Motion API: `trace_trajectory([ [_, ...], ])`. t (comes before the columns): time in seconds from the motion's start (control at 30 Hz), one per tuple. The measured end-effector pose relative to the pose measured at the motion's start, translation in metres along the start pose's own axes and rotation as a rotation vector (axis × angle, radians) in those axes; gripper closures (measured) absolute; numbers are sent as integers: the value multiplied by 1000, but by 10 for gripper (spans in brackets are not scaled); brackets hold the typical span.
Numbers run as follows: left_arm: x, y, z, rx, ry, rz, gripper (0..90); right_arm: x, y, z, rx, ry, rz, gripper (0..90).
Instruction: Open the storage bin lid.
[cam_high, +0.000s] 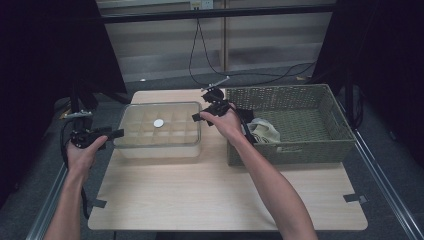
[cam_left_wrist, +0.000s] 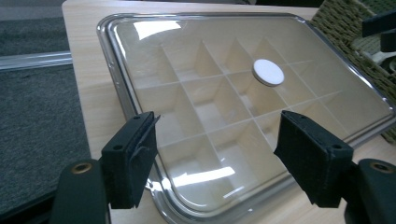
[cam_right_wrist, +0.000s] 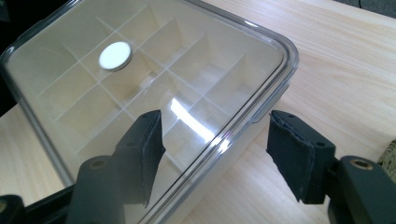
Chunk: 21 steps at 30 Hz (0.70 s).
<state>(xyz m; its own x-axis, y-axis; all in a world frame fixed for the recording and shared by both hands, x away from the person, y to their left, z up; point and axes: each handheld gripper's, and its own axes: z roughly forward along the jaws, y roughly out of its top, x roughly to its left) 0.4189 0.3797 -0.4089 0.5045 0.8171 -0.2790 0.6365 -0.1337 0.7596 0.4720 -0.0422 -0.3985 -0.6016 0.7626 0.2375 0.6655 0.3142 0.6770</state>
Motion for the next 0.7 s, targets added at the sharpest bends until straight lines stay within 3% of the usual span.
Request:
trace_trajectory([
  [0.27,13,5,11,40,25,-24,320,-5,11,14,35,-18,11,323],
  [0.47,19,7,17,70,22,-32,263,-6,18,27,74,-20,6,288],
  [0.7,29,9,25,87,35,-76,222,-10,22,40,107,-45,19,266],
])
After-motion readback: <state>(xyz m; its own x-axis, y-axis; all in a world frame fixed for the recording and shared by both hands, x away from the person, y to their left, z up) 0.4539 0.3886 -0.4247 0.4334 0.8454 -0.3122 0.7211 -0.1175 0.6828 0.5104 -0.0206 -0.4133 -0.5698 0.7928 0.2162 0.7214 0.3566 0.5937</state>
